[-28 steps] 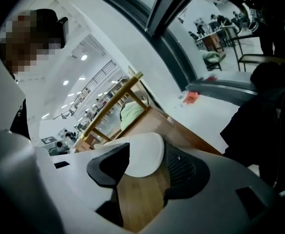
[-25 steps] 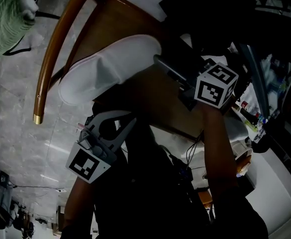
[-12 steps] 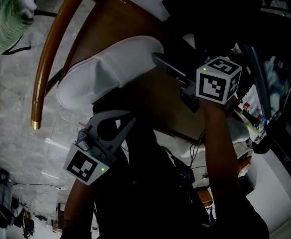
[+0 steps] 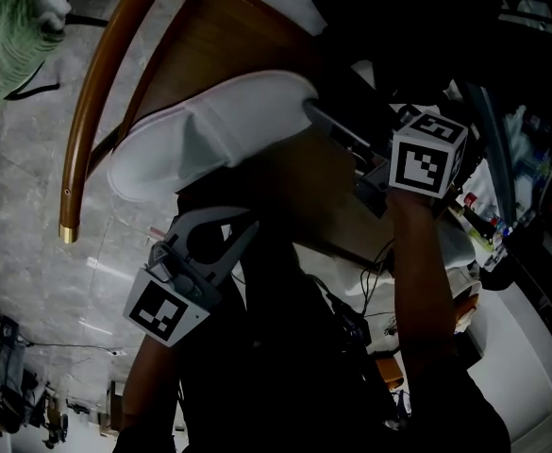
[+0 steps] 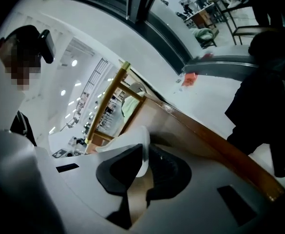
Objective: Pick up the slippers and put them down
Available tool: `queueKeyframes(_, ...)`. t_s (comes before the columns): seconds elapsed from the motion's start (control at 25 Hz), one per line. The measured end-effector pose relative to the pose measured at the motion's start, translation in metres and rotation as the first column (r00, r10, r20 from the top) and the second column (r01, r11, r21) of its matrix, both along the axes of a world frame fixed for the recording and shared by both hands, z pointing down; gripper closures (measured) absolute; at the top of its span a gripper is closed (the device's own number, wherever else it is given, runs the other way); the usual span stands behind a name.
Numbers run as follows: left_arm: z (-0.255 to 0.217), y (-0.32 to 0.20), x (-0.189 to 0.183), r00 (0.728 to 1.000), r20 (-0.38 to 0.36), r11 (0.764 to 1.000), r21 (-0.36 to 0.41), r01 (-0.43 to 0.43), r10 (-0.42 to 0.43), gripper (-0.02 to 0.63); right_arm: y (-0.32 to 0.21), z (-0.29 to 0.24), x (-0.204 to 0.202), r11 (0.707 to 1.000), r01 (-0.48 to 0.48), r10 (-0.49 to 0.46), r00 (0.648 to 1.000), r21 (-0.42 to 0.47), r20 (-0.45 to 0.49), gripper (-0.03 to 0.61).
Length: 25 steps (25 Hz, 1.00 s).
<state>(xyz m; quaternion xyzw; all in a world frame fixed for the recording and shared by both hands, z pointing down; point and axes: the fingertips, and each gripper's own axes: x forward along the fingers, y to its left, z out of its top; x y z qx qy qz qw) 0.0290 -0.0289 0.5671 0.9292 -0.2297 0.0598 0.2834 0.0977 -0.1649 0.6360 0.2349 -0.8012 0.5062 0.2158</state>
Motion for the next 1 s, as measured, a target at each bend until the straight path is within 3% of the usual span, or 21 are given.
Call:
queueKeyframes(0.32, -0.001, 0.009, -0.009, 1.0, 0.023, 1.0, 0.007, 0.008, -0.008, 0.6, 0.016, -0.042, 0.003, 0.996, -0.09, 0.088, 0.98, 0.003, 0.179, 0.535)
queueKeyframes(0.48, -0.006, 0.018, -0.015, 0.999, 0.025, 0.999, -0.02, 0.034, -0.033, 0.6, 0.024, -0.061, 0.008, 0.993, -0.12, 0.116, 0.968, 0.001, 0.222, 0.535)
queueKeyframes(0.8, -0.037, 0.024, -0.033, 0.995, 0.034, 0.995, 0.008, 0.096, -0.096, 0.6, 0.031, -0.111, 0.019, 0.978, -0.208, 0.197, 0.903, -0.013, 0.383, 0.537)
queueKeyframes(1.0, -0.064, 0.022, -0.047, 0.991, 0.048, 0.991, 0.042, 0.127, -0.129, 0.6, 0.045, -0.141, 0.038, 0.966, -0.257, 0.242, 0.882, -0.016, 0.405, 0.537)
